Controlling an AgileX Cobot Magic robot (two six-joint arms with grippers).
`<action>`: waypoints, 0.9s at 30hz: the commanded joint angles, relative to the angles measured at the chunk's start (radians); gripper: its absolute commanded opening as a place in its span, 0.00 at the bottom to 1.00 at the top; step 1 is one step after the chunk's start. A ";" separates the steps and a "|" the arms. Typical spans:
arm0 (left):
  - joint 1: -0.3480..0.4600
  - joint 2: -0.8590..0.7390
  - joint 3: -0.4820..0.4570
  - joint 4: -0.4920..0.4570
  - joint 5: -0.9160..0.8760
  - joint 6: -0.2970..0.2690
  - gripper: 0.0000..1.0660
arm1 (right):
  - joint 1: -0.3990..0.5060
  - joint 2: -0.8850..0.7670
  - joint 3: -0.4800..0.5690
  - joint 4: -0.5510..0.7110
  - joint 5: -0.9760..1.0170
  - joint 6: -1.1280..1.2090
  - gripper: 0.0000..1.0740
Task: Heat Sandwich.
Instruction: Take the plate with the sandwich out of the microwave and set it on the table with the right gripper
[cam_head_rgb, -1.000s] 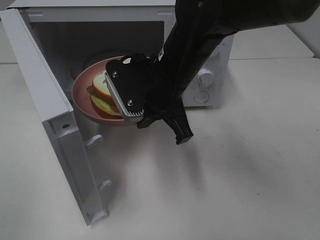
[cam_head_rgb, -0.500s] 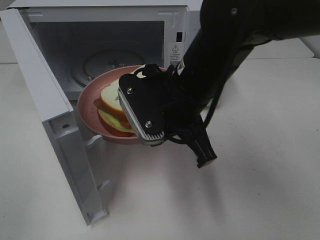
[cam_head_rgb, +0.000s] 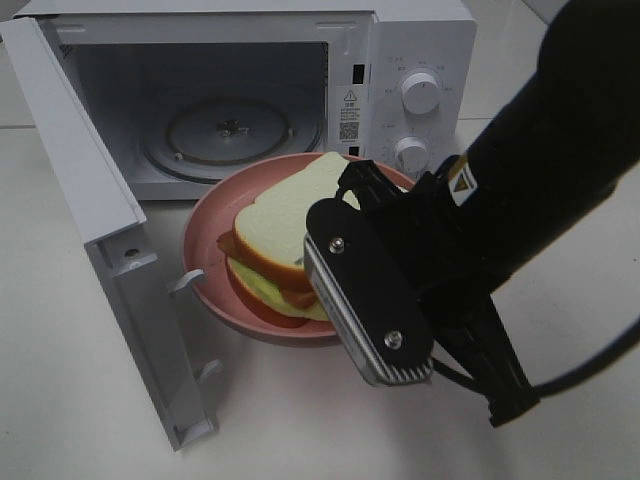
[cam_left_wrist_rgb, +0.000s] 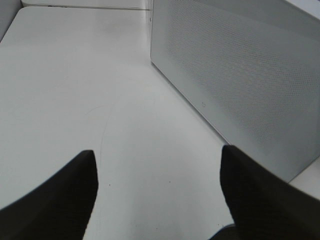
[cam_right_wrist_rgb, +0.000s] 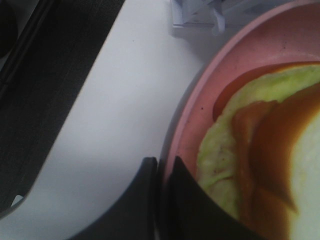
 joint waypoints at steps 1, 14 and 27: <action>-0.004 -0.006 0.001 -0.003 -0.013 0.001 0.62 | 0.021 -0.076 0.051 -0.053 -0.022 0.048 0.00; -0.004 -0.006 0.001 -0.003 -0.013 0.001 0.62 | 0.029 -0.223 0.150 -0.082 0.060 0.108 0.00; -0.004 -0.006 0.001 -0.003 -0.013 0.001 0.62 | 0.029 -0.255 0.155 -0.184 0.052 0.500 0.00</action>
